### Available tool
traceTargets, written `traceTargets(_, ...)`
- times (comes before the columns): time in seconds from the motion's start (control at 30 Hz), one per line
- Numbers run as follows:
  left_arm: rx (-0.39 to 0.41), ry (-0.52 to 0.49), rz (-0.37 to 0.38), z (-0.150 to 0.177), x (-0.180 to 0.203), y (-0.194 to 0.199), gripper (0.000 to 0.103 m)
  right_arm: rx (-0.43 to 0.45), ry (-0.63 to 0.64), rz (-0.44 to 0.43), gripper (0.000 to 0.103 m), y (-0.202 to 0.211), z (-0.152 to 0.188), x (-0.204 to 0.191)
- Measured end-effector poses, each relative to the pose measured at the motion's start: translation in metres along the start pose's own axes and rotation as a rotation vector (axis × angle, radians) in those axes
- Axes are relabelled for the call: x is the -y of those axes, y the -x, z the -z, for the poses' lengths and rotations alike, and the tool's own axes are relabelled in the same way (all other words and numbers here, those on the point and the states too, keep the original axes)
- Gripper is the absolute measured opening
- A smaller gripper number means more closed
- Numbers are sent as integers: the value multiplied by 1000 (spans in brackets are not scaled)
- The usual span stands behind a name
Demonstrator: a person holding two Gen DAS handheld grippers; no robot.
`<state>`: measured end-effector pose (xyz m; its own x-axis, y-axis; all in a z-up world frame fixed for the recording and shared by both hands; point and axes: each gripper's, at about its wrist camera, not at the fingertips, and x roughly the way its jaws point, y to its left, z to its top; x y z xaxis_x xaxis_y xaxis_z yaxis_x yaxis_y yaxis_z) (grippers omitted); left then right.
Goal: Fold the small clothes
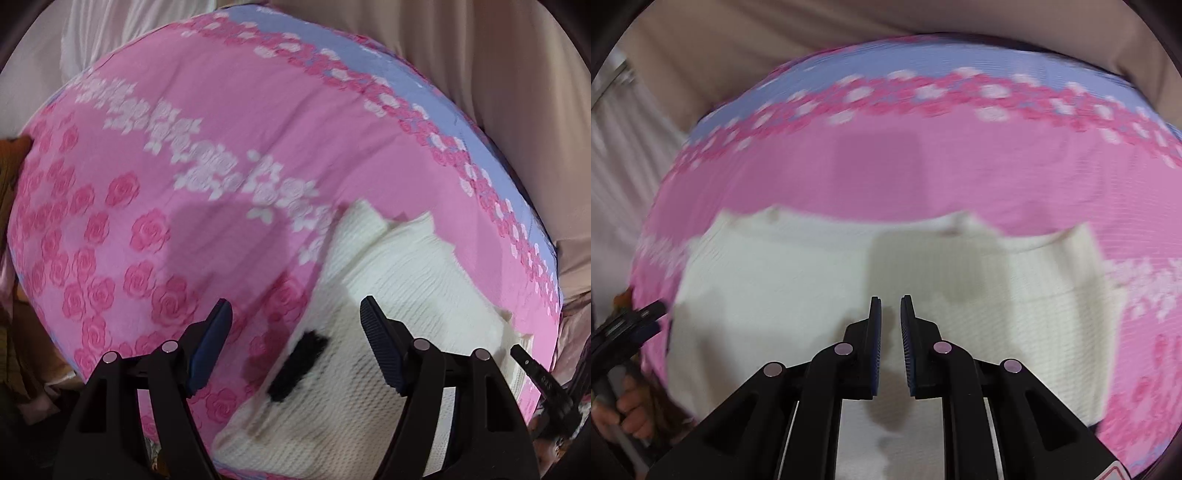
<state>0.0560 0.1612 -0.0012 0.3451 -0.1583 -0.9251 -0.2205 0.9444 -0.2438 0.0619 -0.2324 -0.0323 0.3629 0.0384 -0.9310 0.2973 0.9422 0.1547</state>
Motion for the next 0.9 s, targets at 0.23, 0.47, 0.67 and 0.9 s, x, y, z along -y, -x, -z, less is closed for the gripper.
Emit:
traceTargets(0.23,11,-122,0,-23,48,-20,91,68,-264,-21,37,20,6,116)
traceTargets(0.47,-56,-229,-90,-39,86,-68,31,53,-223,-72,11,-5,5,97)
traceTargets(0.67,-18,-204,-91,-52,84,-55,22,221,-244,-157,9,50,-10,105)
traceTargets(0.9,-18,-233,-96,-50,79,-57,48,78,-302,-57,17,-3,-3,121)
